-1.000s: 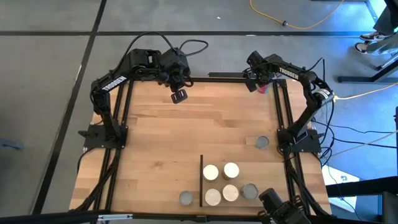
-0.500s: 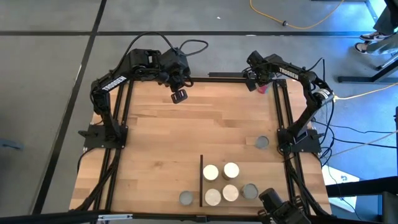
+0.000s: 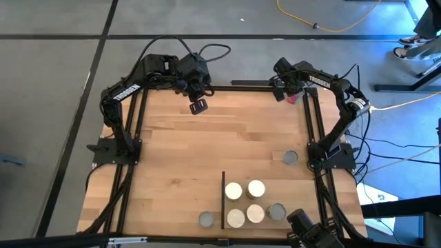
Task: Pick and place cans onto a shelf
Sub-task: Put the canned chicken soup on the shelf
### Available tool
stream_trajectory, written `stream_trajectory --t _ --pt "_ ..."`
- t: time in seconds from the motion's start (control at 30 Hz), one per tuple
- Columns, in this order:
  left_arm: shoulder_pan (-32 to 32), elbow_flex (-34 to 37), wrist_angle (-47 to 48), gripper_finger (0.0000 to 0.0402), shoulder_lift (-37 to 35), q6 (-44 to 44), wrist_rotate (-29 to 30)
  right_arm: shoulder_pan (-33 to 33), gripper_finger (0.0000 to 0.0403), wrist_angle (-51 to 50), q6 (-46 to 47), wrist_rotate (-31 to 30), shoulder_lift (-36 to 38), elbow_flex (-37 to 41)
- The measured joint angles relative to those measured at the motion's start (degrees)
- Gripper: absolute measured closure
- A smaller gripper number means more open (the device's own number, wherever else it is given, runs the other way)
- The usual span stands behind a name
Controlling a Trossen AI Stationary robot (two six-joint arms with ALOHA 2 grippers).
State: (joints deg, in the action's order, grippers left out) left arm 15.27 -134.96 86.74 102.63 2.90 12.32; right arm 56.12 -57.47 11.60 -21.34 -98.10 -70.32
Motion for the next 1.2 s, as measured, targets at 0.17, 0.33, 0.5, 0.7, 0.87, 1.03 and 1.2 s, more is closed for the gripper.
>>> stream_trajectory --t 0.17,0.33,0.5,0.7,0.87,1.03,1.2 --pt "0.0 0.0 0.0 0.0352 0.0 0.0 0.01 0.02 0.037 0.0 0.15 -0.02 0.0 0.02" --pt "0.0 0.0 0.0 0.0352 0.0 0.01 0.01 0.02 0.037 0.26 0.42 -0.2 0.0 0.04" --pt "0.0 0.0 0.0 0.0352 0.0 0.02 0.01 0.02 0.037 0.42 1.05 -0.46 0.0 0.04" --pt "0.0 0.0 0.0 0.0352 0.0 0.02 0.01 0.02 0.037 0.91 1.55 -0.46 -0.04 0.09" --pt "0.0 0.0 0.0 0.0352 0.0 0.0 0.01 0.02 0.0371 0.59 1.16 -0.2 -0.04 0.09" --pt "0.0 0.0 0.0 0.0352 0.0 0.0 0.01 0.02 0.0395 0.59 1.62 -0.2 -0.04 0.09" --pt "0.0 0.0 0.0 0.0352 0.0 -0.02 0.01 0.02 0.0389 0.74 2.36 -0.2 -0.04 0.09"
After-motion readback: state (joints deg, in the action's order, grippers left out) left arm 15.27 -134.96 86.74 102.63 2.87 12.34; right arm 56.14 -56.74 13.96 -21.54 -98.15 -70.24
